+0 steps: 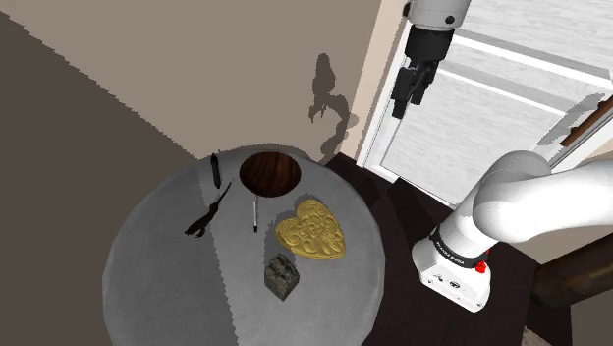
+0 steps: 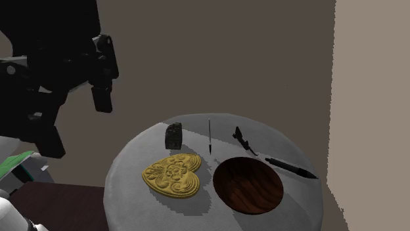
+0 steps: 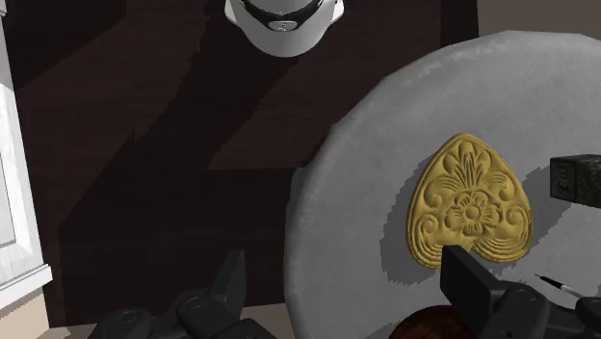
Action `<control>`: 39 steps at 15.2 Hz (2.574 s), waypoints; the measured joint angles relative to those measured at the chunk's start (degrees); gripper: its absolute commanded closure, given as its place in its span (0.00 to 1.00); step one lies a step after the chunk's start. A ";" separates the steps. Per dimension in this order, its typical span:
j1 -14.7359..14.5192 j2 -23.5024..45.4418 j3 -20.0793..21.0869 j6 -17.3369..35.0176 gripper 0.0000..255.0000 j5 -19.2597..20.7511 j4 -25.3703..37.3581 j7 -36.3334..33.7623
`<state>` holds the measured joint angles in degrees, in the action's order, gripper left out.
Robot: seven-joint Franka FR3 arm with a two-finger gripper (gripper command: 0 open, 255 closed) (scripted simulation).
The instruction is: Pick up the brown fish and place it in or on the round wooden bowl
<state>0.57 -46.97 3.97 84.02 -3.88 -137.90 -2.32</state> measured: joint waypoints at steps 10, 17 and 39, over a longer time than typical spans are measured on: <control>-0.50 4.77 8.95 11.21 0.00 -10.31 -5.17 -15.02; -0.42 14.40 17.13 23.51 0.00 -17.59 -5.29 -27.17; -2.51 64.59 28.56 58.41 0.00 -4.34 18.97 -72.22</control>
<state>-1.94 17.62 32.53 142.43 -8.22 -118.93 -74.54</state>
